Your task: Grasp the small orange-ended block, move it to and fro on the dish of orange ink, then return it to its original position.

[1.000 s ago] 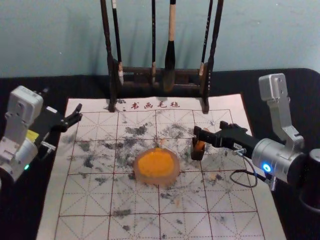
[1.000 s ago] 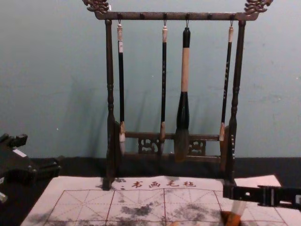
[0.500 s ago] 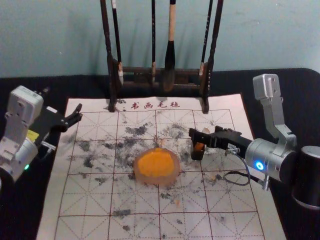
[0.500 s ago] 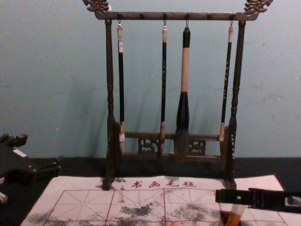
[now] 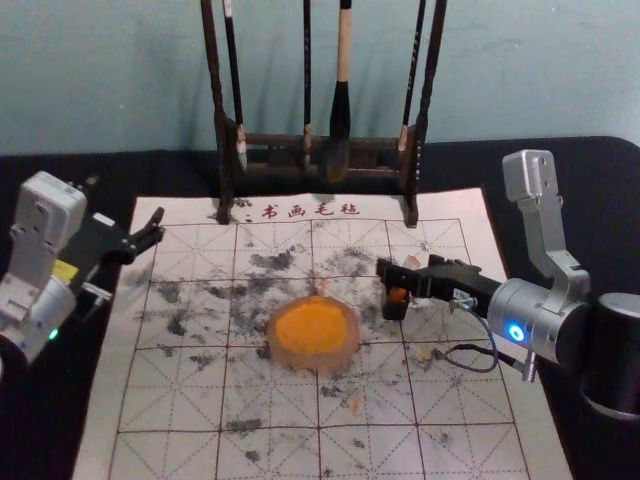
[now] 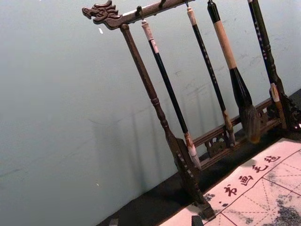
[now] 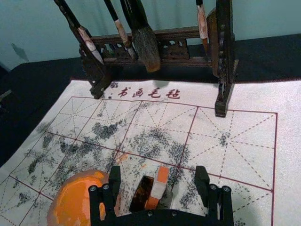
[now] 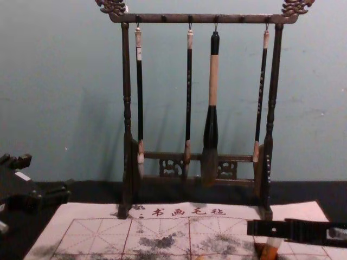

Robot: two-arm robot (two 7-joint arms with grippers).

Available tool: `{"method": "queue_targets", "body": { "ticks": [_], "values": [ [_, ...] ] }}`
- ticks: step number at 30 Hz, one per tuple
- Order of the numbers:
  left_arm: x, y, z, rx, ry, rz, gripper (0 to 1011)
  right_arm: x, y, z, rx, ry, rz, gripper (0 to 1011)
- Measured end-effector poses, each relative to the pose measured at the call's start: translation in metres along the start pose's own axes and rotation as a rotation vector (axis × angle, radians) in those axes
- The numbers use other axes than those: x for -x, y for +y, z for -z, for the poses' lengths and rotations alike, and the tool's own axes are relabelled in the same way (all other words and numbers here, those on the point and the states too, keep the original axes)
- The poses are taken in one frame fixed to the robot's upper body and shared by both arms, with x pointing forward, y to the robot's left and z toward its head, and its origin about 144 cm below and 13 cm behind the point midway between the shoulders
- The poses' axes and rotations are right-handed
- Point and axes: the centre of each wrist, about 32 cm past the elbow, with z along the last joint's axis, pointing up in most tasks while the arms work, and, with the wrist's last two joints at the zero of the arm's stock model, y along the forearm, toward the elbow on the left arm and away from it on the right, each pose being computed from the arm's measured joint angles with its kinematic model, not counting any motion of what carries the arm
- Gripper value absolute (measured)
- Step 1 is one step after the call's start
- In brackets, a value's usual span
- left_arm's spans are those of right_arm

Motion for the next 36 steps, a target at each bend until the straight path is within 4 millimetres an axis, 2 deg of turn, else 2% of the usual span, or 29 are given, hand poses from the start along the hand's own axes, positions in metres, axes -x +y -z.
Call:
{"method": "queue_targets", "body": {
  "ticks": [7,16,17,23,24,28,29,33,34,36],
  "values": [
    [0.0000,0.0000,0.0000,0.000,0.000,0.000,1001,-0.0001,-0.0001,-0.0001,0.000,0.000,0.000,995],
    [0.0000,0.0000,0.0000,0.000,0.000,0.000,1001,-0.0002,-0.0002,-0.0003,-0.001,0.000,0.001,810],
    [0.0000,0.0000,0.0000,0.000,0.000,0.000,1001,-0.0002,-0.0002,-0.0002,-0.001,0.000,0.001,747],
    [0.0000,0.0000,0.0000,0.000,0.000,0.000,1001,-0.0002,-0.0002,-0.0003,-0.002,0.000,0.000,591],
    [0.0000,0.0000,0.0000,0.000,0.000,0.000,1001,-0.0002,-0.0002,-0.0003,-0.002,0.000,0.000,530],
    [0.0000,0.0000,0.0000,0.000,0.000,0.000,1001,-0.0002,-0.0002,-0.0002,-0.002,0.000,0.000,427],
    [0.0000,0.0000,0.0000,0.000,0.000,0.000,1001,-0.0002,-0.0002,-0.0002,-0.002,0.000,0.000,362],
    [0.0000,0.0000,0.0000,0.000,0.000,0.000,1001,-0.0002,-0.0002,-0.0003,-0.002,0.000,0.000,267],
    [0.0000,0.0000,0.0000,0.000,0.000,0.000,1001,-0.0002,-0.0002,-0.0002,-0.002,0.000,0.000,204],
    [0.0000,0.0000,0.0000,0.000,0.000,0.000,1001,-0.0002,-0.0002,-0.0003,-0.002,0.000,-0.001,153]
  ]
}}
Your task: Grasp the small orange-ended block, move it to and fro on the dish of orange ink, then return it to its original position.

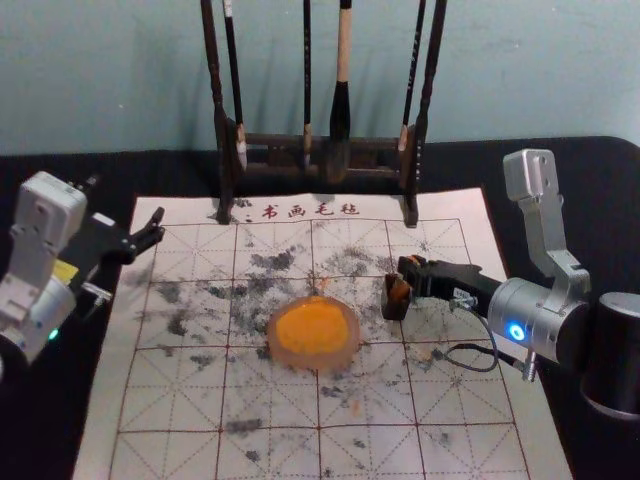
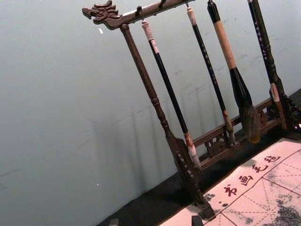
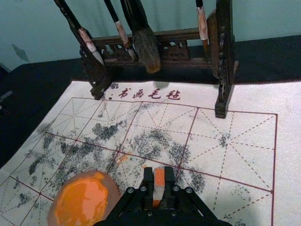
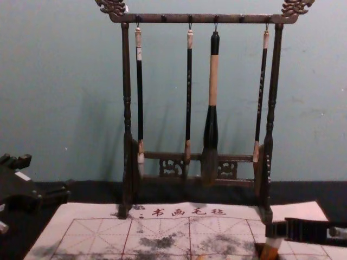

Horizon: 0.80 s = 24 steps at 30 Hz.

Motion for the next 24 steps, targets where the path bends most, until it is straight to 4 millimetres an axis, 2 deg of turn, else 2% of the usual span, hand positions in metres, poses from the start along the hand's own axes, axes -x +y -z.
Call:
{"method": "queue_targets", "body": {
  "ticks": [16,24],
  "values": [
    [0.0000,0.0000,0.0000,0.000,0.000,0.000,1001,-0.0002,-0.0004,0.0002,-0.002,-0.001,0.000,131],
    [0.0000,0.0000,0.0000,0.000,0.000,0.000,1001,0.0027,-0.0080,-0.0018,-0.046,-0.036,-0.026,131]
  ]
}}
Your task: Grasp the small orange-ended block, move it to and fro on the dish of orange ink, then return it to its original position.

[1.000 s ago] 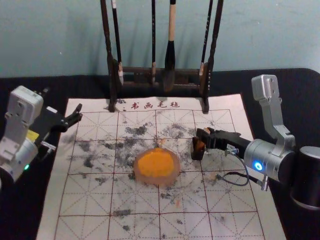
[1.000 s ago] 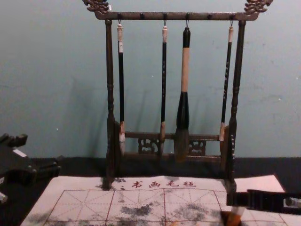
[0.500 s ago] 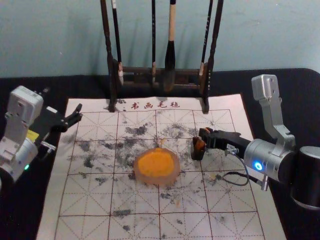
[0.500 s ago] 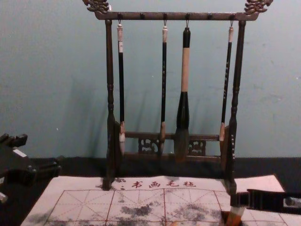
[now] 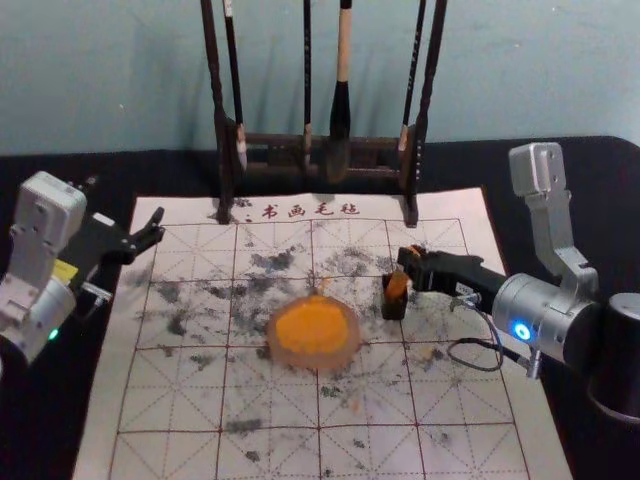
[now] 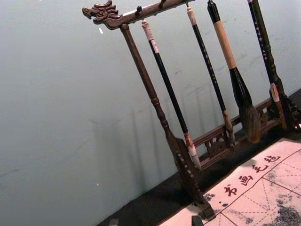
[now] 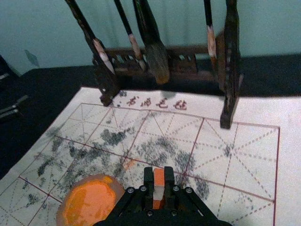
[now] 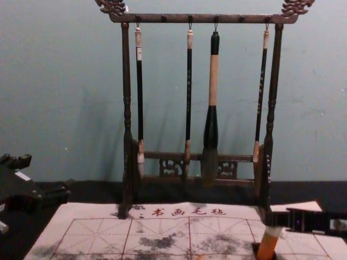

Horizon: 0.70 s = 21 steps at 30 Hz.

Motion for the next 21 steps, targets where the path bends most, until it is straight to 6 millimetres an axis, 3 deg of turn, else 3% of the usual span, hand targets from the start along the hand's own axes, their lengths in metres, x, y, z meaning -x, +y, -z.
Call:
{"method": "queue_targets", "body": {
  "ticks": [12,21],
  "values": [
    [0.000,0.000,0.000,0.000,0.000,0.000,1001,0.004,-0.018,-0.007,-0.130,-0.230,-0.053,131],
    [0.000,0.000,0.000,0.000,0.000,0.000,1001,-0.012,-0.014,-0.015,-0.245,-0.457,-0.225,131]
  ]
}}
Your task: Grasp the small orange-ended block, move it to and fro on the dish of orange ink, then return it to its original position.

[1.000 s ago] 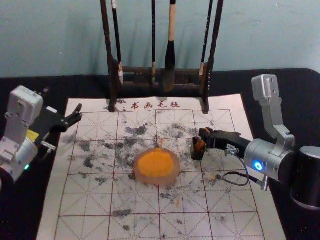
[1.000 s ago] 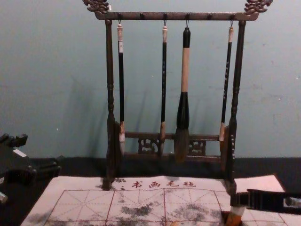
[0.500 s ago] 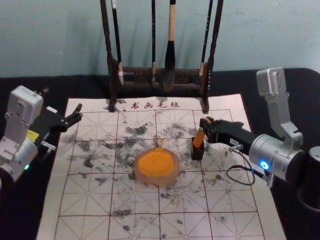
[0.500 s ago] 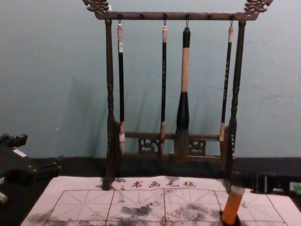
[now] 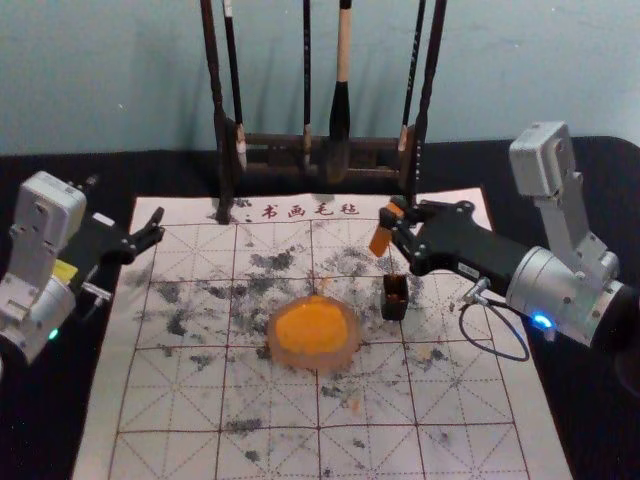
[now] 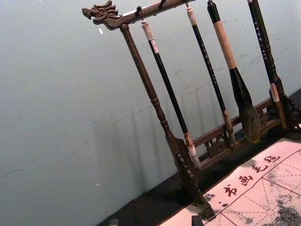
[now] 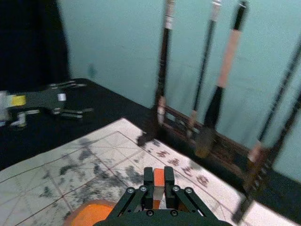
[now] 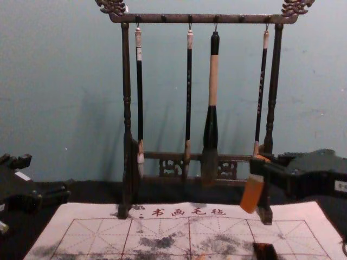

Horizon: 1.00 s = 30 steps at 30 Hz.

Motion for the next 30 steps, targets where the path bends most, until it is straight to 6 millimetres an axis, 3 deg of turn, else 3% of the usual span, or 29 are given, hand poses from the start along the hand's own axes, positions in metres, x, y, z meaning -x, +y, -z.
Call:
{"method": "queue_targets", "body": {
  "ticks": [14,30],
  "values": [
    [0.000,0.000,0.000,0.000,0.000,0.000,1001,-0.027,0.036,0.010,0.012,-0.127,-0.289,131],
    [0.000,0.000,0.000,0.000,0.000,0.000,1001,-0.036,0.065,0.014,0.134,-0.123,-0.391,131]
  ]
}}
